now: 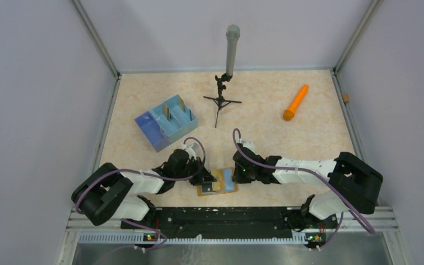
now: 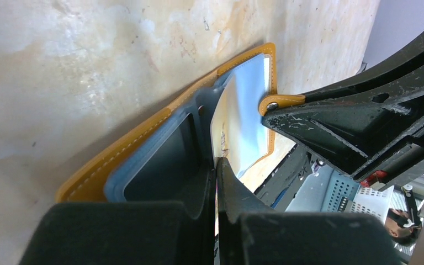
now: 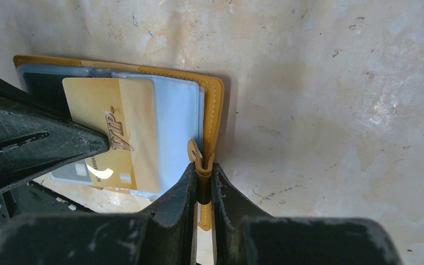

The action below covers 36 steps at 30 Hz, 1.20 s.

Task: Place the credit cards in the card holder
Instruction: Insert the credit card into the card holder.

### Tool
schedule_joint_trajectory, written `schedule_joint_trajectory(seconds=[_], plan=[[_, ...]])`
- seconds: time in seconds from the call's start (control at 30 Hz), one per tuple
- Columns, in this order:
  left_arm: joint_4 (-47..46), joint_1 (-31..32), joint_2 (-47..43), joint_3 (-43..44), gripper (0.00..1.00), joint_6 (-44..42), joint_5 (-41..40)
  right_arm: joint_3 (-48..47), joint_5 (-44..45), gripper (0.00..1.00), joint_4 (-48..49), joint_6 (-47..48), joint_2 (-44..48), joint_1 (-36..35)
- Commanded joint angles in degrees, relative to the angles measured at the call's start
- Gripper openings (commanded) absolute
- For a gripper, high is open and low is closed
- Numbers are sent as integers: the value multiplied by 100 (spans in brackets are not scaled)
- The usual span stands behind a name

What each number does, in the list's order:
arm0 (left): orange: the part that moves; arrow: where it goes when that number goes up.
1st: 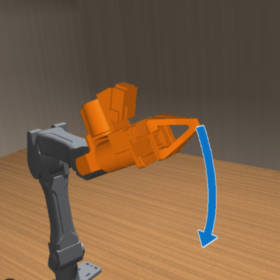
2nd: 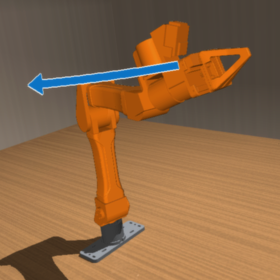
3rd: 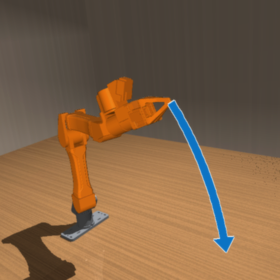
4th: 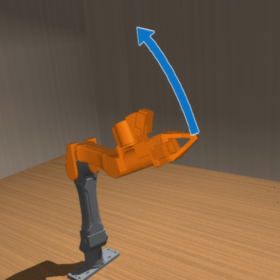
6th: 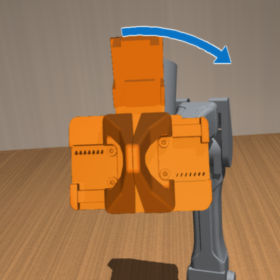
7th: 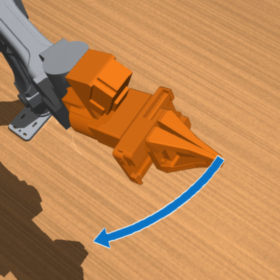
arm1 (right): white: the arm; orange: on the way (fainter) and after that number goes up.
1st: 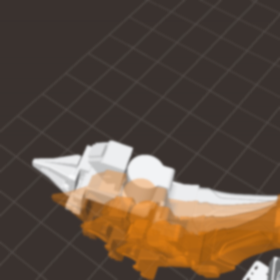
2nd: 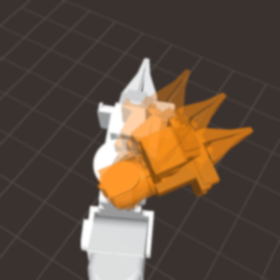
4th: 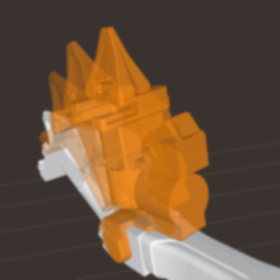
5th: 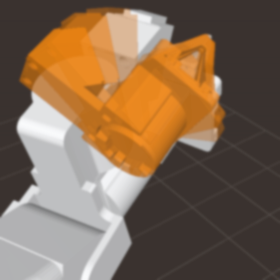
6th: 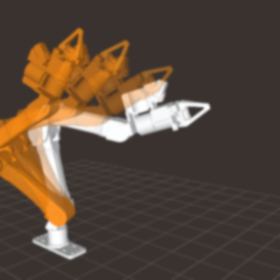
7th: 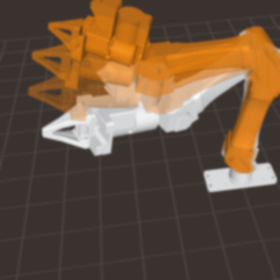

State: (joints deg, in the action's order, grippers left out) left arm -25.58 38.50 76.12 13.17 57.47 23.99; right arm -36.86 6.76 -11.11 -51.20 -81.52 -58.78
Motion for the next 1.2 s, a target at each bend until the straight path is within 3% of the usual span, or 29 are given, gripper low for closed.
schedule_joint_trajectory(seconds=[0.0,0.3,0.5,0.77,0.9,1.17], plan=[[-29,170,299,64,0,-8,-699,-131,113,0,-77,32,92,-48],[647,399,458,568,3,-161,-905,-15,286,0,21,-100,390,-53],[1482,404,-4,789,25,-356,-1221,45,457,0,-100,-171,512,-54],[2318,404,-351,1132,47,-633,-1327,65,518,0,-132,-169,545,-48],[2465,428,-416,1196,51,-667,-1289,69,519,0,-112,-149,540,-50],[1972,563,67,1184,49,-508,-936,74,478,0,-75,-132,520,-50]])
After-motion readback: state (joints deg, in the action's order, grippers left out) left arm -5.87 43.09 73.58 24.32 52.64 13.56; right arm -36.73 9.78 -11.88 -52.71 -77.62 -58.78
